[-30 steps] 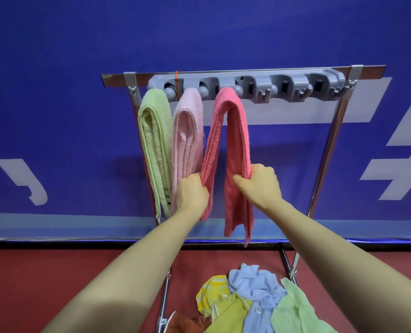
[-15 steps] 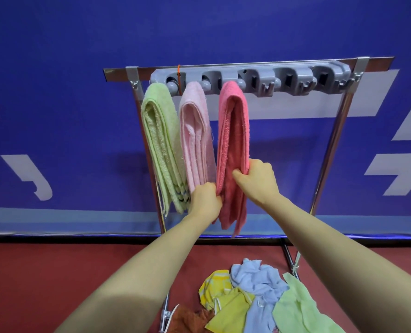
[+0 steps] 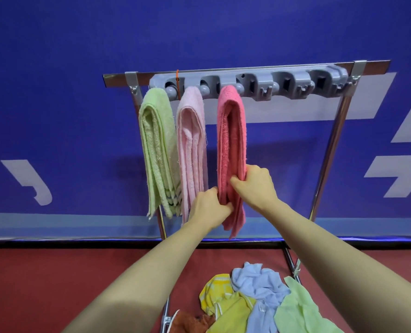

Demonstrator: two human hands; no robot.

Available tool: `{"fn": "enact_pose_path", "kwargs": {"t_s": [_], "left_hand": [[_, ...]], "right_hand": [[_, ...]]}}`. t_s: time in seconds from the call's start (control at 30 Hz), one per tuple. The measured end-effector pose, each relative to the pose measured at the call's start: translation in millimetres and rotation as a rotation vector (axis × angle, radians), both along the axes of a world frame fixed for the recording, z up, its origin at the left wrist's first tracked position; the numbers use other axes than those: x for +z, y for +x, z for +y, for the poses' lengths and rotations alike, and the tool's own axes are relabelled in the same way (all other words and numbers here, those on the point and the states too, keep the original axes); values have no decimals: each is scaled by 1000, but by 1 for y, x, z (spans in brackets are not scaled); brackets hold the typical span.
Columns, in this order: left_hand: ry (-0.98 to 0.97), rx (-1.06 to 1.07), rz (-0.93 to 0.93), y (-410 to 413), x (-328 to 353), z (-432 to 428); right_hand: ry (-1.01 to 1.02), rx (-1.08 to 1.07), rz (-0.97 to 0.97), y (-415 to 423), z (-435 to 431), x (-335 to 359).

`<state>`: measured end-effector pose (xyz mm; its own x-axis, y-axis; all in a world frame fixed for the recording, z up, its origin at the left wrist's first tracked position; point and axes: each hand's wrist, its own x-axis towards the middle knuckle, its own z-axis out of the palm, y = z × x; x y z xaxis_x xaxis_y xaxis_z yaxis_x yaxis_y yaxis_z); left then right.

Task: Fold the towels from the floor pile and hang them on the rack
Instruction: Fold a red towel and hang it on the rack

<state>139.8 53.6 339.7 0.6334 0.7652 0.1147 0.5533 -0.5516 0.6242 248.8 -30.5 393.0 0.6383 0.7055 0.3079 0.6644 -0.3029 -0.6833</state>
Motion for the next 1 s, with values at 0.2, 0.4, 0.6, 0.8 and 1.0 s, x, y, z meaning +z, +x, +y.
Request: {"fn": "enact_pose_path", "kwargs": {"t_s": [0.2, 0.4, 0.6, 0.8, 1.0], "left_hand": [[77, 61, -21, 4, 3, -1], [54, 133, -68, -6, -3, 2], [-35, 66, -106, -13, -14, 3], [-109, 5, -183, -9, -26, -9], [-121, -2, -164, -14, -22, -11]], "right_hand": [[-87, 31, -6, 2, -6, -7], [-329, -173, -320, 20, -14, -16], [-369, -152, -246, 12, -15, -47], [-506, 22, -258, -16, -5, -87], [-580, 63, -263, -19, -5, -100]]}}
